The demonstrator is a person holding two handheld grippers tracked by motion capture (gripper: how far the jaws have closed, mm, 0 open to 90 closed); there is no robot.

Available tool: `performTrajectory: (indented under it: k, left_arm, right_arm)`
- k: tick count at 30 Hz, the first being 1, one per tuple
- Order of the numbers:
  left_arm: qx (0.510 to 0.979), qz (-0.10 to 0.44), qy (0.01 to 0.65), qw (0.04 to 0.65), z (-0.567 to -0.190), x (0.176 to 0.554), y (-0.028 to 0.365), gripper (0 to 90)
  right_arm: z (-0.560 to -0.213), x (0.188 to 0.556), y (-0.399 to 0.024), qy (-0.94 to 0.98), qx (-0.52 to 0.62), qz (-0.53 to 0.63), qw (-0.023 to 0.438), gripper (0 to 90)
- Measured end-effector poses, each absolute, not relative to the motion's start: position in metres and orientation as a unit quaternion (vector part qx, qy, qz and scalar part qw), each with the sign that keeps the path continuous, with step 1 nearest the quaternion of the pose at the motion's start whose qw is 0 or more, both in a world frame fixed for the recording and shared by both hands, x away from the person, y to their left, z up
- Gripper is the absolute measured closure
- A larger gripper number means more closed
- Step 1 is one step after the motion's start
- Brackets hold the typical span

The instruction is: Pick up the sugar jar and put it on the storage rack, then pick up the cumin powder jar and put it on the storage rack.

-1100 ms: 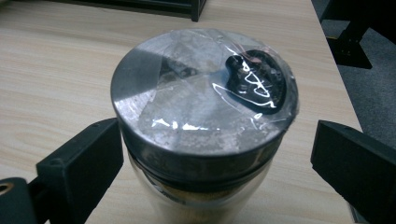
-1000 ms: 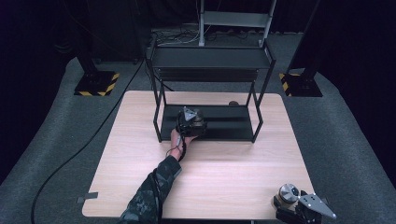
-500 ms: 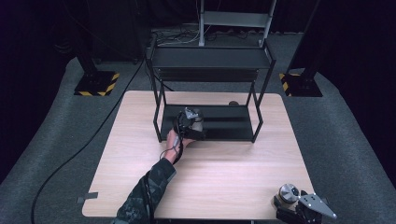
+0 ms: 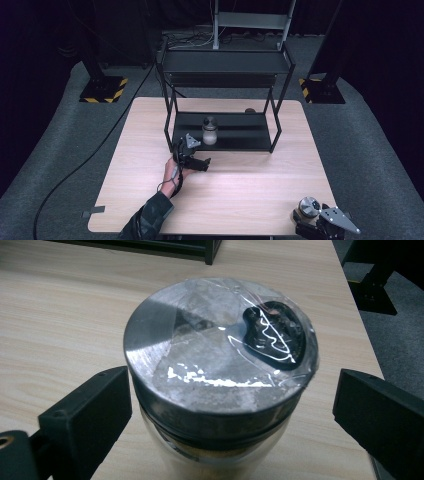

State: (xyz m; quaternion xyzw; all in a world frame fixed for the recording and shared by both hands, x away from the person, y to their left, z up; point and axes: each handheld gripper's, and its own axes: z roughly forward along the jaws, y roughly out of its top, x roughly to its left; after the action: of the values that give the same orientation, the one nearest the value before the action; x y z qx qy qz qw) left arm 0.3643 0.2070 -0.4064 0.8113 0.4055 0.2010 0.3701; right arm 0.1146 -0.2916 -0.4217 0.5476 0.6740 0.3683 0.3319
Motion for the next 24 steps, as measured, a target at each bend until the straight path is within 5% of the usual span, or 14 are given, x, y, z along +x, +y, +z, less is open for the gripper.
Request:
performTrajectory:
  k: [24]
  left_arm:
    - [0.8,0.198,0.446,0.349,-0.431,0.307,0.249,0.1]
  right_arm:
    - [-0.422,0.116,-0.289,0.678,0.543,0.367,0.332,1.4]
